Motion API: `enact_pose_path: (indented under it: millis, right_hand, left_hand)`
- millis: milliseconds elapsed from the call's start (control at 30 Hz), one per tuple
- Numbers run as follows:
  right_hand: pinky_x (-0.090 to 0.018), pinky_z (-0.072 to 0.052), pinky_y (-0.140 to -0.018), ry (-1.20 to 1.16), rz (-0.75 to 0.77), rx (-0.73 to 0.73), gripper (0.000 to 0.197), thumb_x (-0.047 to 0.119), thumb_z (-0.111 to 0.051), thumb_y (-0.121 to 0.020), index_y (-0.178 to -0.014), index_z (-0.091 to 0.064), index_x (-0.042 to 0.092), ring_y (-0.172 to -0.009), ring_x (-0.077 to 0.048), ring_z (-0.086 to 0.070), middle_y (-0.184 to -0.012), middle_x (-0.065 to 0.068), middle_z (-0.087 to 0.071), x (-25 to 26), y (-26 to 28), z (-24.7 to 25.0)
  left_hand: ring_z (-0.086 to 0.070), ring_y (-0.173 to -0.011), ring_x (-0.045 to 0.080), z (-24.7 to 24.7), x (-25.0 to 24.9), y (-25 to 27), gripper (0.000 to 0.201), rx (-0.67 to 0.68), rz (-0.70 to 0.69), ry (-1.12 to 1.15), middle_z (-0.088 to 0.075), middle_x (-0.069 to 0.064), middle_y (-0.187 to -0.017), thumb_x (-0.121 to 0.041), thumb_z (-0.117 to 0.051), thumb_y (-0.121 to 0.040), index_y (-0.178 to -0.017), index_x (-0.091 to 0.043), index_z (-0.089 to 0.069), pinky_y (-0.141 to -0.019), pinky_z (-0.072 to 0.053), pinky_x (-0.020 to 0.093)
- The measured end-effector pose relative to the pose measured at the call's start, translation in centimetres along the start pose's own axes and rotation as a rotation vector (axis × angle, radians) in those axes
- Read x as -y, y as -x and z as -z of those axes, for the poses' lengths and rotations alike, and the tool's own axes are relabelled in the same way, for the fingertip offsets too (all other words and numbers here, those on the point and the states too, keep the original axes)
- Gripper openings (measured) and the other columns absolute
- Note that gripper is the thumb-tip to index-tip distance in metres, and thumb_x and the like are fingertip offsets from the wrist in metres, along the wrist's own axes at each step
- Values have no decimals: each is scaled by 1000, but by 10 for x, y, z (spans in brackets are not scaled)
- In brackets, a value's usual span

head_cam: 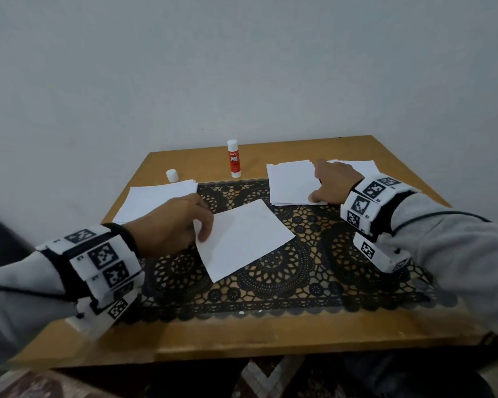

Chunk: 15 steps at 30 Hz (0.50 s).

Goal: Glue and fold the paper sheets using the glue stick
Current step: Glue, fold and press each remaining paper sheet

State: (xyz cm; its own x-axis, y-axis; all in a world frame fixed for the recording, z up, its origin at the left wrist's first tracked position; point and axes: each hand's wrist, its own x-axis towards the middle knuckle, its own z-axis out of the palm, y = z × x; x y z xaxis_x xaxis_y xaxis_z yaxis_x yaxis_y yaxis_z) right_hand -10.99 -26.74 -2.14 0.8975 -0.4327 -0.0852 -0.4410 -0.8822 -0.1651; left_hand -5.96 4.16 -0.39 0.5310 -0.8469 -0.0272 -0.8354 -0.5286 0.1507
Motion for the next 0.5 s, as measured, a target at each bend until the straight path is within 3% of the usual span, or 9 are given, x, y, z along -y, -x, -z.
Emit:
enact_pose_path:
  millis: [67,133,400,500]
  right_hand:
    - [-43,-49,-89,1,6,0,63,36,-73,-79,-127,-40,11,-108,-32,-51,-116,-12,-54,-1,-1,0]
    - [-42,-49,-88,3,10,2,63,36,-73,-79,-127,-40,10,-108,-32,-51,-115,-12,-54,-2,-2,-1]
    - [-37,-47,-85,23,24,-18,59,36,-72,-81,-125,-42,9,-108,-32,-52,-115,-12,-56,-4,-7,-4]
    - [-38,-49,-84,19,26,-21,58,35,-73,-79,-122,-43,9,-105,-31,-54,-112,-11,-56,-4,-7,-4]
  left_hand:
    - [-55,-89,5,1,4,-2,39,0,26,82,-60,-16,-95,5,-58,-83,-69,-32,-60,-74,-40,9]
    - [-57,-82,2,0,3,-3,35,4,24,121,-64,-17,-88,1,-60,-84,-70,-31,-63,-72,-41,7]
    - [-60,-81,2,-3,-11,-14,37,110,-37,183,-68,-15,-79,7,-54,-77,-70,-27,-68,-70,-46,12]
    - [-59,-77,2,-4,-14,-16,37,107,-44,135,-67,-14,-81,8,-52,-77,-71,-25,-68,-73,-49,18]
